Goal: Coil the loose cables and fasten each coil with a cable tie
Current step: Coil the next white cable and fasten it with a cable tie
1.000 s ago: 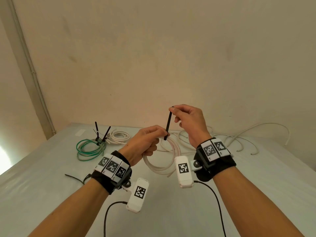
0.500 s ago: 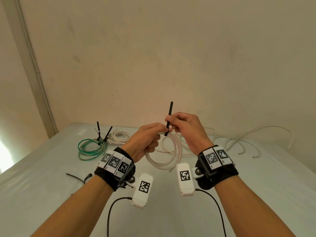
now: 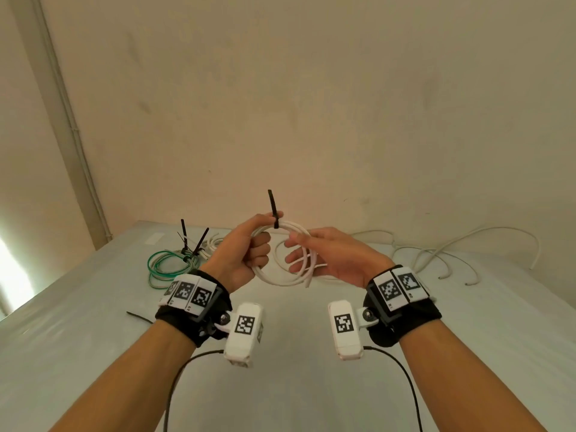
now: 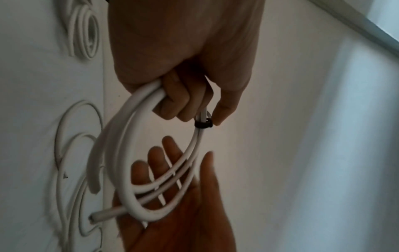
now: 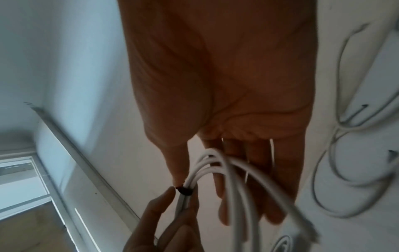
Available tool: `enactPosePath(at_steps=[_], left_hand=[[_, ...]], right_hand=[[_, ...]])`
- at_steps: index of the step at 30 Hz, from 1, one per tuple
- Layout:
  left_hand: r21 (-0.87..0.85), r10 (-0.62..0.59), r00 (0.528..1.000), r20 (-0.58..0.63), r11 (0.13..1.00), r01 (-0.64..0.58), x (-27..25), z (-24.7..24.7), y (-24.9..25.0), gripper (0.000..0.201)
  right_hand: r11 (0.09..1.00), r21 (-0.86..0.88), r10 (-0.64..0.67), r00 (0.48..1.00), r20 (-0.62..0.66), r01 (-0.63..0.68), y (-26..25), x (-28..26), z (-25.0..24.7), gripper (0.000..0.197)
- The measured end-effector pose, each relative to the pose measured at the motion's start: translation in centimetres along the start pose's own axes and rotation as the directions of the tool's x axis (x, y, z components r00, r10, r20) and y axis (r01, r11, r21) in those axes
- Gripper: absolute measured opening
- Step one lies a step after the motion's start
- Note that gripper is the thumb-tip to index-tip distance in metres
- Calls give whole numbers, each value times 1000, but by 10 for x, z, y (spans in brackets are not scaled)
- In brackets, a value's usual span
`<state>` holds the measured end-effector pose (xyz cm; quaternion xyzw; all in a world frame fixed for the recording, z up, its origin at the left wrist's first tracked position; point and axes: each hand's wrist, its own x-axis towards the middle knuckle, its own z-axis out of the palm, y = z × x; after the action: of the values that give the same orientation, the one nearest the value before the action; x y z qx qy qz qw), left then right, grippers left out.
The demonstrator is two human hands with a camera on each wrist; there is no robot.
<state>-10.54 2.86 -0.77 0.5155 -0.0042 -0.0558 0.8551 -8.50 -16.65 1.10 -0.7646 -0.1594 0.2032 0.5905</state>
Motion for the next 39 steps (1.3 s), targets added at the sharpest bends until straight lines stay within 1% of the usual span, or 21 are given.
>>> enactPosePath(at_steps=[2, 4, 5, 7, 10, 12, 14, 16, 17, 19, 21, 22, 23, 25, 27, 28, 29, 31, 34, 36, 39], left_hand=[[-80, -12, 999, -53, 997, 8, 5, -9, 2, 4], [-102, -34, 989, -143, 995, 20, 6, -17, 2, 21], [-103, -32, 984, -173, 995, 14, 7, -21, 3, 25], [-50, -6, 976, -216, 999, -5, 9, -26, 3, 23], [76, 28, 971, -239, 997, -10, 7, -25, -5, 8], [127, -2, 966, -257, 991, 36, 3, -29, -14, 3], [120, -35, 963, -267, 990, 69, -1, -39, -16, 7], [92, -49, 968, -248, 993, 74, -2, -51, -12, 13], [83, -45, 966, -254, 994, 68, -1, -57, -8, 17], [79, -32, 956, -292, 995, 58, 1, -69, 0, 24], [84, -18, 946, -323, 995, 48, 2, -78, 5, 27], [89, -16, 943, -333, 995, 49, 3, -82, 7, 27], [92, -15, 940, -341, 995, 49, 3, -85, 7, 27], [82, -21, 934, -356, 995, 53, 5, -92, 6, 25], [53, -35, 929, -368, 997, 59, 8, -100, 4, 22], [48, -45, 926, -374, 996, 68, 10, -104, 3, 19], [73, -56, 924, -377, 993, 90, 11, -107, 4, 18], [190, -83, 913, -399, 967, 171, 13, -114, 6, 16], [351, -87, 885, -458, 897, 270, 14, -122, 14, 22], [402, -44, 864, -502, 873, 277, 18, -131, 20, 28], [450, 15, 843, -537, 850, 272, 19, -144, 27, 20]], right_hand=[[995, 103, 0, 1000, 28, -3, 9, 1, 4, 35], [981, 195, 2, 999, 38, -10, 14, 5, 7, 31], [973, 230, 3, 999, 46, -13, 15, 8, 10, 27], [943, 334, 0, 999, 34, -12, 16, 15, 19, 24], [823, 566, 26, 994, -107, 39, 15, 34, 38, 27], [781, 619, 59, 977, -203, 81, 13, 49, 51, 29], [794, 601, 84, 962, -260, 93, 13, 60, 61, 29], [842, 536, 99, 958, -268, 63, 16, 68, 71, 27], [886, 462, 102, 959, -265, 33, 18, 71, 76, 26], [973, 228, 88, 960, -264, -27, 22, 77, 85, 22], [998, 9, 66, 959, -277, -66, 27, 84, 93, 19], [995, -32, 77, 958, -277, -89, 29, 88, 95, 20], [992, 8, 121, 959, -254, -123, 30, 91, 98, 21], [945, 265, 232, 964, -131, -191, 28, 93, 104, 19], [850, 486, 254, 967, -38, -204, 25, 96, 108, 16], [831, 523, 243, 969, -36, -189, 25, 98, 109, 15], [835, 524, 229, 972, -52, -169, 26, 103, 110, 16], [881, 452, 211, 972, -109, -140, 29, 115, 113, 23], [937, 304, 230, 959, -168, -171, 34, 135, 120, 23], [947, 249, 253, 950, -181, -204, 37, 148, 124, 19], [937, 183, 326, 932, -162, -296, 45, 166, 131, 24]])
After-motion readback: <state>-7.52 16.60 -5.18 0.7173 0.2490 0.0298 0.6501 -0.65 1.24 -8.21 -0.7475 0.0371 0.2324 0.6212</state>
